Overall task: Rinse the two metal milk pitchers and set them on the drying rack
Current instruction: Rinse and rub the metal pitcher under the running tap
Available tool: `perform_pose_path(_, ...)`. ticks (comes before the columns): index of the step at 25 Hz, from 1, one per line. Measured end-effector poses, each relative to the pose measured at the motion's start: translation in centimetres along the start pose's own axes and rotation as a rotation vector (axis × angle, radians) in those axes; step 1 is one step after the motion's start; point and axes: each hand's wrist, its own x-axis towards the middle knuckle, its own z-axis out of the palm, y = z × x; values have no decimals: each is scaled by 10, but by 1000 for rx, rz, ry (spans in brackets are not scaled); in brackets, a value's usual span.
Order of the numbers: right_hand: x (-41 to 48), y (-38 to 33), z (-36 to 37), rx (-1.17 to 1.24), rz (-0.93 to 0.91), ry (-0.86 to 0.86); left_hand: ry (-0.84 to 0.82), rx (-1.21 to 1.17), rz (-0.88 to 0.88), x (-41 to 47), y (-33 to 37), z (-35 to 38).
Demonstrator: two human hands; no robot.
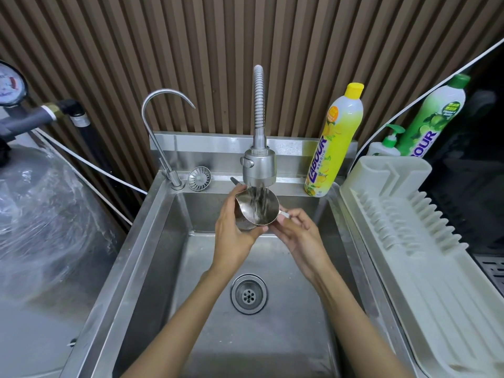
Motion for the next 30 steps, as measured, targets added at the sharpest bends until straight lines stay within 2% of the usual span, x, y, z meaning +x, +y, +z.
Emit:
perform_pose_path(3, -6, 3, 2, -56, 45, 35, -24, 169, 69, -4, 7, -10)
perform_pose_path(5, -11, -6, 3, -223, 97, 107, -7, 323, -10, -6, 7, -9)
perform_pose_path(7, -10, -19, 2, -454, 159, 214, -6, 359, -142, -10, 6, -4)
perform_pose_path(9, -8, -33, 4, -699, 107, 313, -93, 192, -256, -11, 0, 2)
perform_pose_path(12, -8, -40, 10, -1091, -159, 377, -230, -134, -352, -7, -10, 13)
perform_pose_path(13, -9, -38, 13, -1109, -237, 360, -229, -212, -346, -3, -10, 16)
perform_pose_path(14, -9, -35, 15, -1024, -288, 316, -203, -275, -319, 0, -9, 16)
perform_pose_path(16, -5, -27, 16, -662, -280, 195, -130, -333, -234, 8, -4, 10)
perform_pose_path(19, 0, -9, 13, -107, -58, 27, -60, -122, -19, 11, 7, -8)
perform_pose_path(21, -1, 0, 13, 96, 94, -15, -24, 93, 57, 4, 17, -14)
perform_pose_path(23, -2, -3, 12, 11, 165, 6, 54, 289, 25, -2, 25, -14)
perform_pose_path(25, -3, -17, 12, -202, 207, 65, 108, 377, -67, -4, 25, -10)
perform_pose_path(28, -2, -40, 6, -466, 171, 184, 37, 233, -189, -8, 20, -5)
perform_pose_path(30, -4, -46, 6, -709, 8, 293, -81, 107, -271, -5, 9, 1)
